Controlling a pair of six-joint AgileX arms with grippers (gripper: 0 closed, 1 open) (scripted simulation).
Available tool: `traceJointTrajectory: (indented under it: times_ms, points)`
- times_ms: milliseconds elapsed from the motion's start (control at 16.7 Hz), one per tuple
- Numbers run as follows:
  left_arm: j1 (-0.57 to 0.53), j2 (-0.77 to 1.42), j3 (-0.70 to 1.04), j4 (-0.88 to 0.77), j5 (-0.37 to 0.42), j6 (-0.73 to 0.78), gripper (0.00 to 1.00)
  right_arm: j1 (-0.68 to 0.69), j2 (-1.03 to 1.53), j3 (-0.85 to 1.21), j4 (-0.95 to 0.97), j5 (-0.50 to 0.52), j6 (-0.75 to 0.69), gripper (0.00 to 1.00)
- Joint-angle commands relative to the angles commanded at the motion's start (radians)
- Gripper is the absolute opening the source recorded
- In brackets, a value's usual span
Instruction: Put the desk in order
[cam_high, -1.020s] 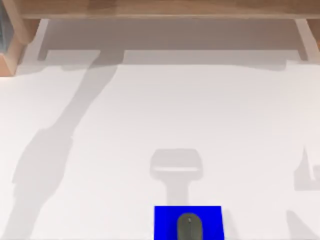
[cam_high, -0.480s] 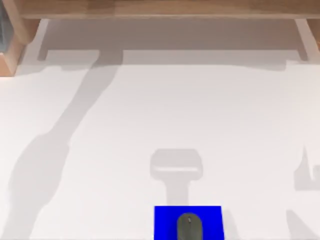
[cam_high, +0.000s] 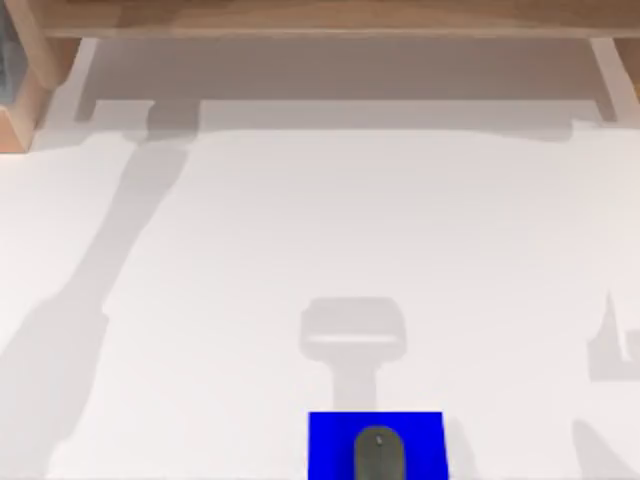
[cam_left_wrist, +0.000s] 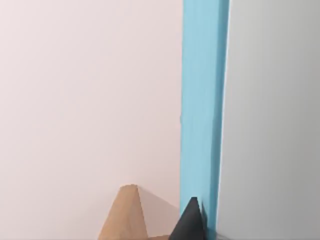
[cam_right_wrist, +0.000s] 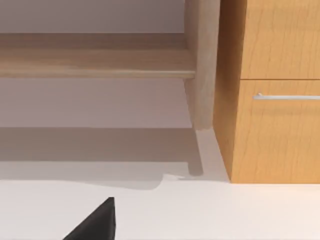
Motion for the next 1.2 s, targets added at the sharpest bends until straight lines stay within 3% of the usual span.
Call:
traceJointTrajectory:
  times_ms: [240,840,1020,1200]
  points:
    - [0.188,-0.079,-0.156,0.084,0.079,0.223,0.00,0.000,0.000,0.000,0.000,0.000,0.000,1.00]
    - [0.812,-0.122,-0.704,0.257,0.322,0.868,0.00,0.000,0.000,0.000,0.000,0.000,0.000,1.00]
    - [0.946,-0.083,-0.842,0.310,0.406,1.041,0.00,0.000,0.000,0.000,0.000,0.000,0.000,1.00]
    - [1.010,-0.023,-0.931,0.371,0.500,1.190,0.00,0.000,0.000,0.000,0.000,0.000,0.000,1.00]
